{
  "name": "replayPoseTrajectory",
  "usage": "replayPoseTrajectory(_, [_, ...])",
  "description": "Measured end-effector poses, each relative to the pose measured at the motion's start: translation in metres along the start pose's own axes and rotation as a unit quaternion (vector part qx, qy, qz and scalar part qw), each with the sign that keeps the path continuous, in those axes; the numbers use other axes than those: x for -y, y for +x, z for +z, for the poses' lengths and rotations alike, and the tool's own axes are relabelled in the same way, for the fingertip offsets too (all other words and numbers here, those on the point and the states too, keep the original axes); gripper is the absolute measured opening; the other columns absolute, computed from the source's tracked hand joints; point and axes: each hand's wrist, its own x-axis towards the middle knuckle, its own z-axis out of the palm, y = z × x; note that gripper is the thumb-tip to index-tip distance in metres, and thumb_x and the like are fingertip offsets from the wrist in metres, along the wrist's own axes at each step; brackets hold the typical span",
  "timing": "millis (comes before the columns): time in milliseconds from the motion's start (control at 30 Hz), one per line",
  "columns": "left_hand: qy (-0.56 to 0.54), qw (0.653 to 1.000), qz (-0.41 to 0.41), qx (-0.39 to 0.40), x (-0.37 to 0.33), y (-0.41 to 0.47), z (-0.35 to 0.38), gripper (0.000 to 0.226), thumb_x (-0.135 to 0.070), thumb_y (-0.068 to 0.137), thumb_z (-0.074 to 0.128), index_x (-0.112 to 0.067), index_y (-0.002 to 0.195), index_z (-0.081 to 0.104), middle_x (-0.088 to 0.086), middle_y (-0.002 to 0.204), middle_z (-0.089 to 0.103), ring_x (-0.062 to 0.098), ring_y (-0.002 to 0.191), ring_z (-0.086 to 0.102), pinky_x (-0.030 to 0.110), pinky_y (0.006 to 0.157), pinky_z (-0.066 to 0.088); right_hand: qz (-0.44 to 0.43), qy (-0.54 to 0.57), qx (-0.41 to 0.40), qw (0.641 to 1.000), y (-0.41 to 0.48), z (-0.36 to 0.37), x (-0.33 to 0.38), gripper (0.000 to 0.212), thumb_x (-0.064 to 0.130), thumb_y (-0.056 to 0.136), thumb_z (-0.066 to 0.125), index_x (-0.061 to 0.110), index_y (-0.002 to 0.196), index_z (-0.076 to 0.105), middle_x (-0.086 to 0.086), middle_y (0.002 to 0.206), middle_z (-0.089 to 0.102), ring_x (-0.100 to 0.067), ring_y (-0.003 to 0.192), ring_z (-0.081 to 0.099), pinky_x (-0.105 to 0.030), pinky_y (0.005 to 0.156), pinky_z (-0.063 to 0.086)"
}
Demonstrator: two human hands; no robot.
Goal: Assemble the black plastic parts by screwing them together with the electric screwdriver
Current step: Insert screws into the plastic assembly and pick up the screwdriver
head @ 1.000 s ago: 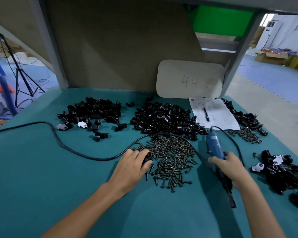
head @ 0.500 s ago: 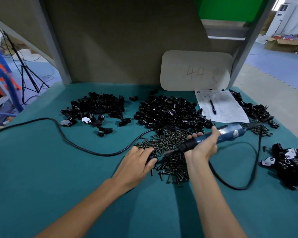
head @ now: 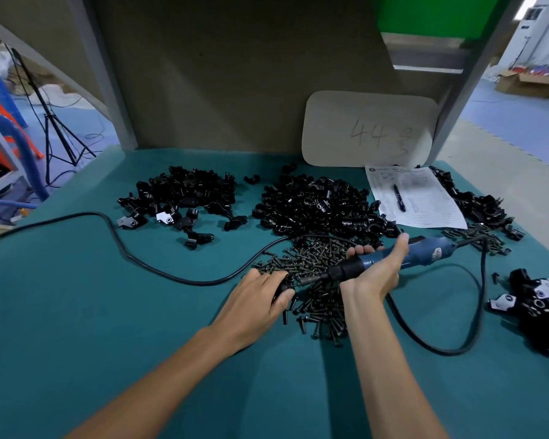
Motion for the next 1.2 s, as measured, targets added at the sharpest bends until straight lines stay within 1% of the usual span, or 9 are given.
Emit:
replayPoseTrajectory(67, [-0.011,1.0,-0.003,0.0,0.0,0.0,-0.001,0.038,-0.06,0.105,0.022,-0.034,0.121,0.044,-0.018,0.09,0.049,0.011,0.09,0.035,0.032,0.073,0.038,0.004,-0.003,0.006,1.0,-0.004,0.001,-0.003,0.053,0.05,0.084,0.08,0.007,0.096,0.053,-0.005,0.066,0.058,-0.018,0.052,0.058,-0.03,0.053,0.054])
replayPoseTrajectory(133, [-0.019,1.0,0.001,-0.005,0.001,-0.001,-0.001,0.022,-0.06,0.105,0.023,-0.041,0.106,0.036,-0.019,0.084,0.046,0.011,0.088,0.034,0.031,0.07,0.033,0.016,-0.002,0.02,1.0,-0.007,0.0,-0.006,0.052,0.052,0.085,0.078,0.008,0.093,0.051,-0.004,0.064,0.058,-0.018,0.052,0.058,-0.03,0.053,0.054])
replayPoseTrajectory(233, [-0.017,1.0,0.008,-0.008,0.001,-0.004,-0.001,0.014,-0.058,0.106,0.025,-0.045,0.102,0.027,-0.021,0.081,0.042,0.011,0.087,0.034,0.031,0.069,0.031,0.049,-0.01,0.06,0.997,-0.004,-0.005,-0.002,0.054,0.059,0.085,0.075,0.012,0.094,0.05,-0.003,0.066,0.059,-0.018,0.056,0.06,-0.032,0.058,0.057])
replayPoseTrajectory(367, [0.012,1.0,0.002,-0.009,0.001,-0.001,0.0,0.038,-0.06,0.104,0.021,-0.033,0.118,0.043,-0.016,0.091,0.049,0.011,0.088,0.033,0.031,0.072,0.033,0.099,-0.014,0.095,0.99,-0.002,-0.011,0.009,0.051,0.06,0.084,0.075,0.016,0.093,0.051,-0.002,0.073,0.063,-0.019,0.062,0.063,-0.035,0.069,0.058])
replayPoseTrajectory(433, [0.027,1.0,0.005,-0.005,0.001,-0.001,0.001,0.046,-0.061,0.103,0.019,-0.029,0.126,0.044,-0.014,0.093,0.05,0.012,0.089,0.032,0.03,0.073,0.032,0.097,0.001,0.074,0.993,-0.005,-0.009,0.009,0.048,0.056,0.083,0.077,0.016,0.089,0.05,-0.001,0.068,0.06,-0.017,0.055,0.06,-0.031,0.062,0.057])
replayPoseTrajectory(567, [0.013,1.0,-0.003,-0.004,0.001,-0.002,0.0,0.048,-0.06,0.103,0.02,-0.029,0.131,0.043,-0.015,0.098,0.051,0.011,0.09,0.031,0.029,0.074,0.032,0.067,0.0,0.028,0.997,-0.013,-0.002,0.003,0.043,0.049,0.085,0.077,0.016,0.084,0.051,0.002,0.062,0.054,-0.015,0.046,0.05,-0.024,0.05,0.048])
replayPoseTrajectory(700, [0.011,1.0,-0.007,0.007,0.001,-0.002,0.0,0.049,-0.06,0.104,0.02,-0.029,0.136,0.041,-0.012,0.105,0.055,0.011,0.094,0.031,0.029,0.077,0.035,0.044,-0.002,0.013,0.999,-0.014,0.001,0.001,0.038,0.044,0.084,0.075,0.014,0.085,0.052,0.001,0.062,0.053,-0.016,0.047,0.049,-0.025,0.048,0.045])
replayPoseTrajectory(933, [0.018,1.0,-0.004,0.007,0.002,-0.002,0.002,0.046,-0.063,0.103,0.017,-0.033,0.131,0.039,-0.012,0.102,0.055,0.011,0.093,0.032,0.031,0.078,0.041,0.019,-0.028,0.004,0.999,-0.015,0.003,-0.001,0.036,0.042,0.082,0.073,0.013,0.086,0.051,0.001,0.058,0.052,-0.017,0.045,0.048,-0.026,0.048,0.043])
replayPoseTrajectory(1200, [-0.005,1.0,-0.003,0.006,0.003,-0.002,0.004,0.045,-0.064,0.103,0.016,-0.034,0.128,0.039,-0.013,0.1,0.054,0.011,0.092,0.033,0.032,0.078,0.043,0.035,-0.015,-0.006,0.999,-0.014,0.002,0.0,0.038,0.043,0.081,0.073,0.012,0.089,0.051,0.001,0.058,0.052,-0.016,0.045,0.047,-0.025,0.047,0.043])
